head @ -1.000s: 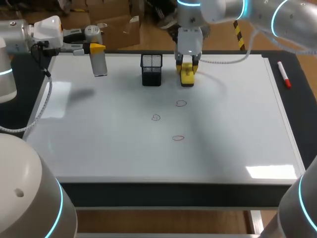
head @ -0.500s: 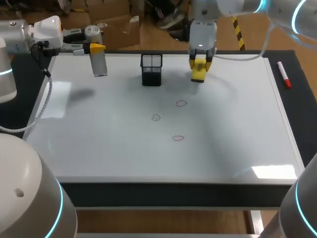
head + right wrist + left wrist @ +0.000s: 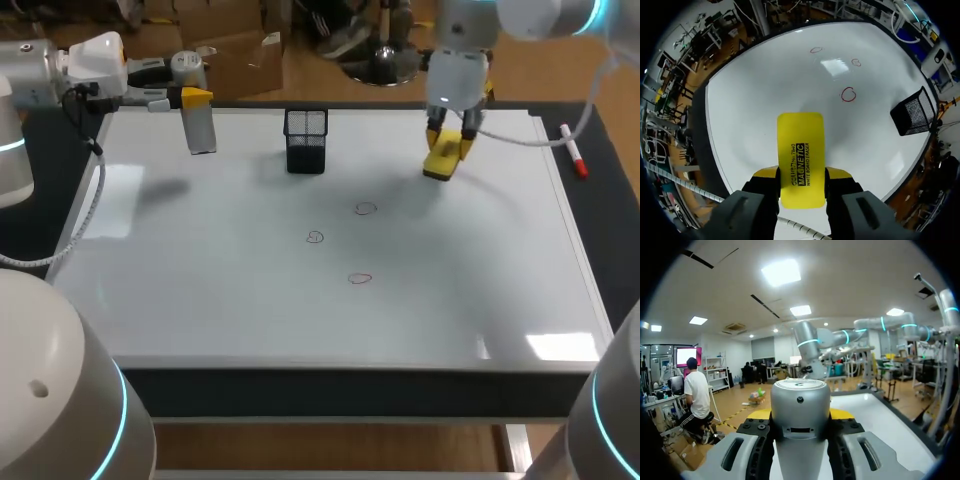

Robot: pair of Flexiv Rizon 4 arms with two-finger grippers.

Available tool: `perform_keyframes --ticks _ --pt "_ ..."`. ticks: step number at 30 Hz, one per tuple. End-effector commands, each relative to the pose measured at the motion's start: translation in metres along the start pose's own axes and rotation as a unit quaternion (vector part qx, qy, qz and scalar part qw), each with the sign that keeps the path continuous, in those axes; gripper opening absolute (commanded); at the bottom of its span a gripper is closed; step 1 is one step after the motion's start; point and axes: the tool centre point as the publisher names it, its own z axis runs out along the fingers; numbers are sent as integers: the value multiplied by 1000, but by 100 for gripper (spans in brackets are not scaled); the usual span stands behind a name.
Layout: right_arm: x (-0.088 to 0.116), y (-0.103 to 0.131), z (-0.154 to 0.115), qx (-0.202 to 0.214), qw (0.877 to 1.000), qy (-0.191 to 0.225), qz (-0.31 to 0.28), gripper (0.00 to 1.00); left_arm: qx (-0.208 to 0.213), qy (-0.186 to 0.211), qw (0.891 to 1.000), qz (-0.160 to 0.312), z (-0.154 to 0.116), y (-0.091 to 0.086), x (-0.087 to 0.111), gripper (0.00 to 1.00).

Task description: Pick up the inspection probe, press it on each red-marked spot on the whiteboard one by one, put down the probe, pick up the eraser, and wipe off all the red marks.

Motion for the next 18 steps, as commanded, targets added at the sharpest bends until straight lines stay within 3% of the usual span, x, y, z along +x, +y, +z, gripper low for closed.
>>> perform_keyframes --ticks 1,10,18 --pt "42 9 -2 45 999 -17 15 0 -1 0 1000 0 0 -1 0 0" --pt "82 10 7 19 998 -29 51 0 -1 0 1000 0 0 -1 0 0" --pt "84 10 8 15 998 -29 52 0 -1 0 1000 0 0 -1 0 0"
